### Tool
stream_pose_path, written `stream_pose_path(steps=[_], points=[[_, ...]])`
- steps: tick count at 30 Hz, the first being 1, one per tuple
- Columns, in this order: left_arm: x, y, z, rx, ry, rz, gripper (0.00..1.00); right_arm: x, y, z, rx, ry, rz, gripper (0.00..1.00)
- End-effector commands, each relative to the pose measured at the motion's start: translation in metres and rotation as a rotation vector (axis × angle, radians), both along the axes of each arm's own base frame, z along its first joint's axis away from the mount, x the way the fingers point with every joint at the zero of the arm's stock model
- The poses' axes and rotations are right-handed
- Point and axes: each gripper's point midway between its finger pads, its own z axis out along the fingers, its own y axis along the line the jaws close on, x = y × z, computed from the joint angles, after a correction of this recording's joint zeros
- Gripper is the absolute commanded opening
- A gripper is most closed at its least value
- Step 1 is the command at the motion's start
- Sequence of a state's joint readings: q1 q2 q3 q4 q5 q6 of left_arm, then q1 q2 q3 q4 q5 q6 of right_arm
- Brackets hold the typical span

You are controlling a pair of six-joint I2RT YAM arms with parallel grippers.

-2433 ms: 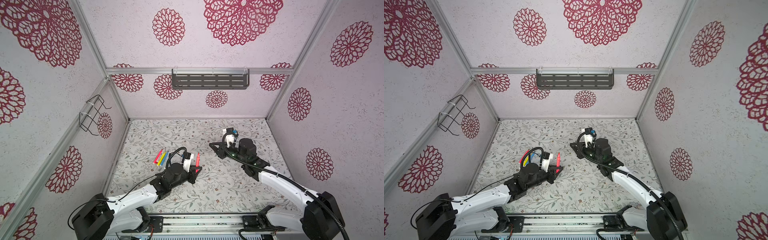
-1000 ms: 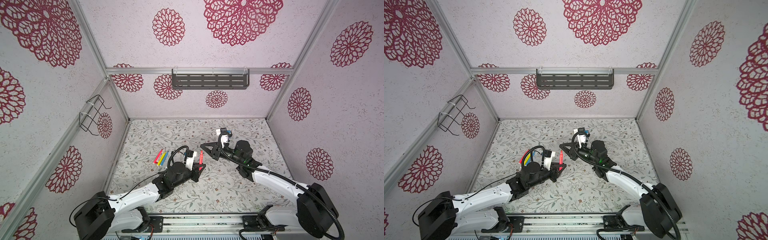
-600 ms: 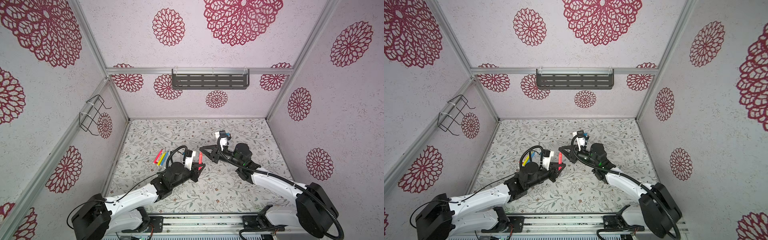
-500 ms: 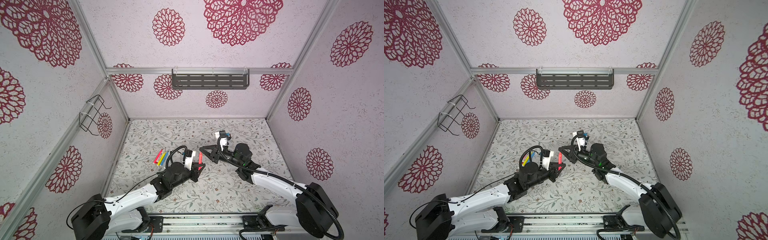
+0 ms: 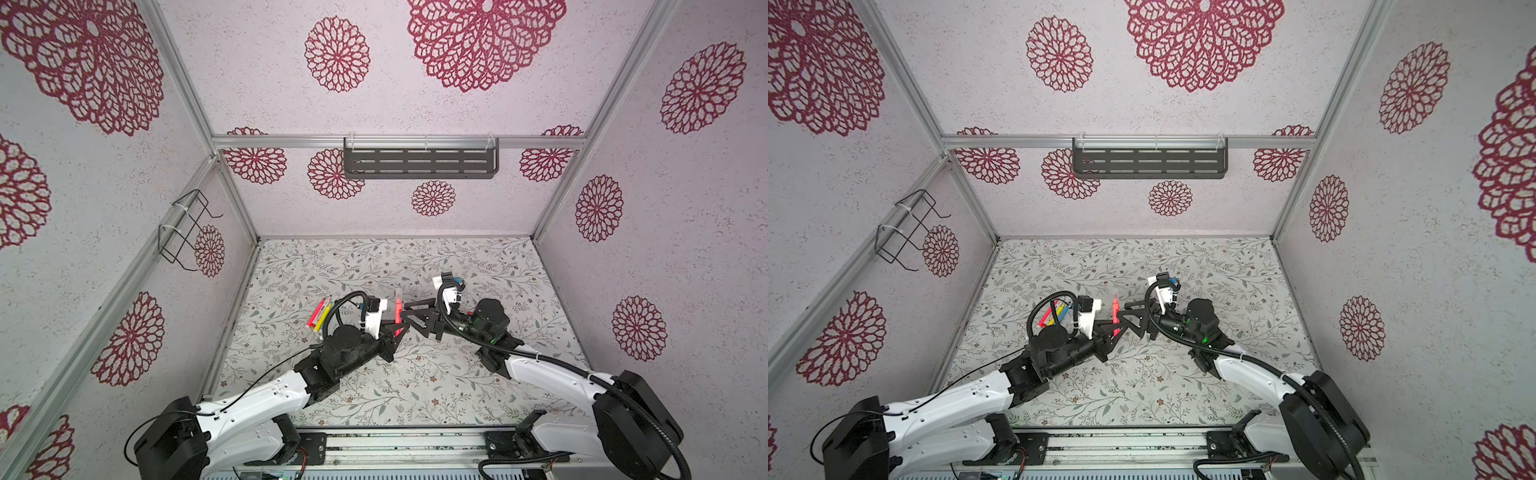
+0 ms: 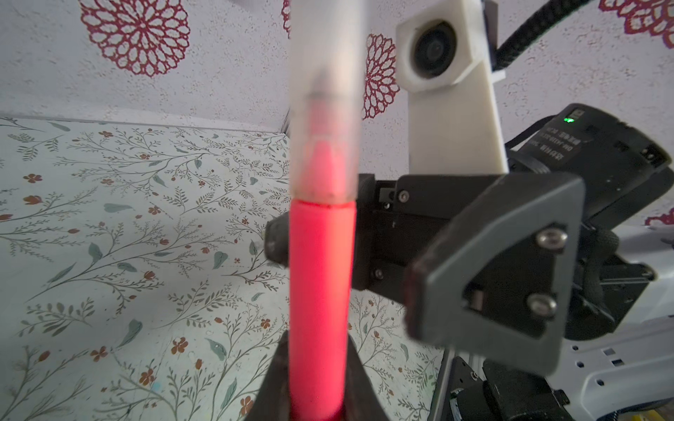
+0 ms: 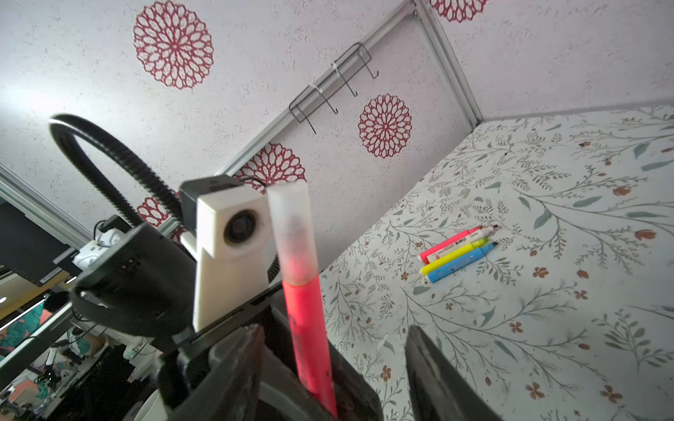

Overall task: Insert the pens into the pen caps
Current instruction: 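Press the clear cap down onto the pink pen with the right gripper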

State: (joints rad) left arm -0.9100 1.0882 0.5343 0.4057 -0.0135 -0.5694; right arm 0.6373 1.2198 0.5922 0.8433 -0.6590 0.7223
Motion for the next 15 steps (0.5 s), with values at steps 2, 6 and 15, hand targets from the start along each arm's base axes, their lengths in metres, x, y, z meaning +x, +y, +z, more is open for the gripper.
stream_pose_path(steps=[2, 6, 15], points=[[-0.002, 0.002, 0.008, -0.016, -0.024, 0.004, 0.0, 0.006, -0.018, 0.044, 0.023, -0.094, -0.058, 0.67], [-0.001, 0.003, 0.004, 0.001, -0.022, 0.008, 0.0, 0.021, -0.021, 0.065, -0.068, -0.101, -0.116, 0.67], [0.0, 0.0, -0.001, 0.025, -0.015, 0.004, 0.0, 0.039, -0.006, 0.067, -0.235, -0.047, -0.146, 0.64]])
